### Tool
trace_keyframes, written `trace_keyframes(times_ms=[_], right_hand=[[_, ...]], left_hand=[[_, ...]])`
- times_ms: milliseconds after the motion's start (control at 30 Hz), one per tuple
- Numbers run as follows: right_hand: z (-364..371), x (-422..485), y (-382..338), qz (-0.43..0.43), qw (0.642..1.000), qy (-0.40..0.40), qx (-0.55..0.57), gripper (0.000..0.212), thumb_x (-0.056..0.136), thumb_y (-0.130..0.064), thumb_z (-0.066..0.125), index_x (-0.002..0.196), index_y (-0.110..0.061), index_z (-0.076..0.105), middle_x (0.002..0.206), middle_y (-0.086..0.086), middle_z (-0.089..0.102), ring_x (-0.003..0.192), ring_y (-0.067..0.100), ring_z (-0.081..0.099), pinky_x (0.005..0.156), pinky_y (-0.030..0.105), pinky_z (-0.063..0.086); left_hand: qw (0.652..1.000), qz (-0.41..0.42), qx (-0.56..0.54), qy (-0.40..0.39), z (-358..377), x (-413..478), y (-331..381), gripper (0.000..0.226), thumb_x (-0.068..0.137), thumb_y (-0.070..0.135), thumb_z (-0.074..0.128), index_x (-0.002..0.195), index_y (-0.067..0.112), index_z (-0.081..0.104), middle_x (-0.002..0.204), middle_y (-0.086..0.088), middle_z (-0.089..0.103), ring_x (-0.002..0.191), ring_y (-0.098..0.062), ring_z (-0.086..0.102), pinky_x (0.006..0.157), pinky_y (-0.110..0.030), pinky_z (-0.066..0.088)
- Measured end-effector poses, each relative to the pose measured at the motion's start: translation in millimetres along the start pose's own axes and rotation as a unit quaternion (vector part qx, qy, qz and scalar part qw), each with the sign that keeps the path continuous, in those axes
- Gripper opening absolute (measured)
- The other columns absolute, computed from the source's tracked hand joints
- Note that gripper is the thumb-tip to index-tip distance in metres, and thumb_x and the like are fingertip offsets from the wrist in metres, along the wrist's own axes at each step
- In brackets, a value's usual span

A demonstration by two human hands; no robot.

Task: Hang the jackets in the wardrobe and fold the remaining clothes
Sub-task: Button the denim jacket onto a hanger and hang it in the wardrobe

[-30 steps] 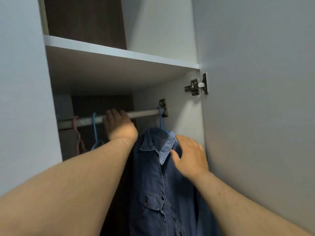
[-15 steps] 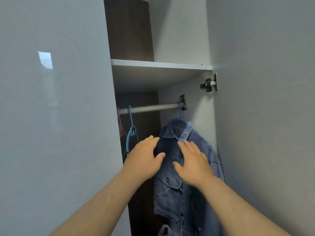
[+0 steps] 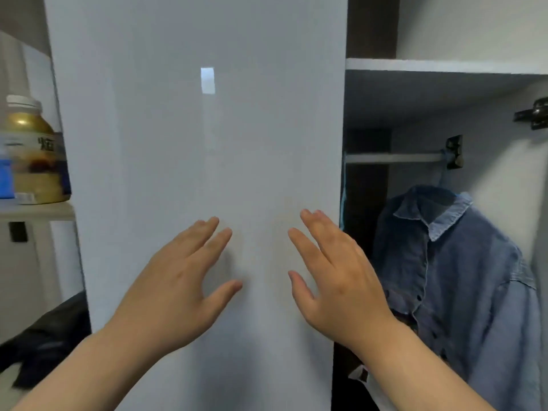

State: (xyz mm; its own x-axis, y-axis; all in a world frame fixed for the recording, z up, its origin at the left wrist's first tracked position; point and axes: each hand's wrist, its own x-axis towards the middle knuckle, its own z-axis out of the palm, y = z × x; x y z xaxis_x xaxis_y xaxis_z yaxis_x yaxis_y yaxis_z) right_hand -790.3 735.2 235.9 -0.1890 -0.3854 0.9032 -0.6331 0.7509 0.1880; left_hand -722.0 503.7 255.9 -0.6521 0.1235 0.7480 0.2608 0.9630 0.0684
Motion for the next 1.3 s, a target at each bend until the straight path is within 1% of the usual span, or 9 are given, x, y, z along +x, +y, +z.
trace_keyframes(times_ms=[67,167,267,367,500,700,900,1100,1300], right_hand=[[19,12,-23,-0.037,0.999,0.016,0.033,0.053,0.085,-0.024,0.065,0.135,-0.007,0.056,0.149,0.015,0.046,0.141,0.03,0.04,0.111,0.039,0.036],[44,30,-59,-0.068,0.993,0.035,0.09,0.048,0.087,-0.023,0.058,0.131,-0.006,0.057,0.145,0.016,0.05,0.138,0.031,0.044,0.109,0.04,0.041],[67,42,-92,-0.075,0.987,0.034,0.134,0.044,0.087,-0.021,0.057,0.128,-0.004,0.062,0.142,0.016,0.053,0.137,0.031,0.046,0.109,0.04,0.042],[85,47,-123,-0.091,0.981,0.025,0.17,0.044,0.088,-0.021,0.056,0.128,-0.005,0.062,0.142,0.015,0.054,0.137,0.03,0.045,0.111,0.038,0.039],[104,54,-163,-0.109,0.969,-0.015,0.222,0.049,0.086,-0.027,0.06,0.132,-0.008,0.06,0.145,0.013,0.051,0.14,0.028,0.042,0.114,0.036,0.035],[130,70,-220,-0.128,0.947,-0.063,0.289,0.052,0.084,-0.027,0.064,0.133,-0.008,0.06,0.145,0.012,0.051,0.14,0.027,0.042,0.113,0.029,0.028],[149,66,-274,-0.151,0.925,-0.117,0.328,0.051,0.085,-0.023,0.062,0.133,-0.007,0.059,0.143,0.012,0.053,0.138,0.028,0.044,0.11,0.031,0.029],[161,53,-310,-0.141,0.913,-0.18,0.338,0.052,0.085,-0.023,0.068,0.135,-0.013,0.056,0.144,0.007,0.052,0.138,0.025,0.044,0.11,0.032,0.023],[193,42,-342,-0.139,0.897,-0.222,0.356,0.054,0.085,-0.023,0.072,0.135,-0.01,0.057,0.144,0.008,0.053,0.139,0.025,0.043,0.11,0.031,0.025]], left_hand=[[0.999,-0.028,0.018,-0.011,-7,-15,-24,0.078,0.088,0.073,0.037,0.154,0.034,0.021,0.155,0.022,0.001,0.141,0.007,-0.003,0.11,-0.014,-0.003],[0.997,-0.067,0.044,-0.019,-18,-35,-58,0.08,0.086,0.066,0.042,0.155,0.035,0.017,0.154,0.022,-0.004,0.14,0.007,-0.008,0.11,-0.014,-0.006],[0.991,-0.107,0.068,-0.035,-31,-54,-86,0.085,0.081,0.072,0.032,0.155,0.035,0.017,0.157,0.019,-0.001,0.144,0.002,-0.004,0.114,-0.021,0.002],[0.984,-0.142,0.097,-0.046,-41,-74,-110,0.083,0.082,0.067,0.038,0.155,0.032,0.021,0.16,0.015,0.008,0.148,-0.004,0.005,0.115,-0.025,0.007],[0.974,-0.192,0.108,-0.045,-56,-104,-135,0.077,0.084,0.059,0.051,0.152,0.028,0.03,0.154,0.016,0.011,0.143,-0.001,0.007,0.115,-0.027,0.01],[0.942,-0.3,0.143,-0.037,-92,-164,-172,0.087,0.077,0.072,0.028,0.154,0.031,0.022,0.15,0.022,0.004,0.14,0.005,0.0,0.113,-0.022,0.005],[0.913,-0.367,0.175,-0.034,-124,-217,-189,0.076,0.089,0.059,0.048,0.155,0.032,0.021,0.161,0.016,0.012,0.135,0.01,-0.002,0.111,-0.019,0.004],[0.899,-0.396,0.184,-0.032,-139,-253,-201,0.073,0.089,0.056,0.051,0.153,0.03,0.028,0.16,0.014,0.02,0.142,0.005,0.008,0.113,-0.02,0.007],[0.877,-0.429,0.204,-0.072,-134,-286,-230,0.069,0.092,0.051,0.055,0.153,0.025,0.033,0.159,0.011,0.028,0.146,-0.003,0.02,0.112,-0.016,0.005]])
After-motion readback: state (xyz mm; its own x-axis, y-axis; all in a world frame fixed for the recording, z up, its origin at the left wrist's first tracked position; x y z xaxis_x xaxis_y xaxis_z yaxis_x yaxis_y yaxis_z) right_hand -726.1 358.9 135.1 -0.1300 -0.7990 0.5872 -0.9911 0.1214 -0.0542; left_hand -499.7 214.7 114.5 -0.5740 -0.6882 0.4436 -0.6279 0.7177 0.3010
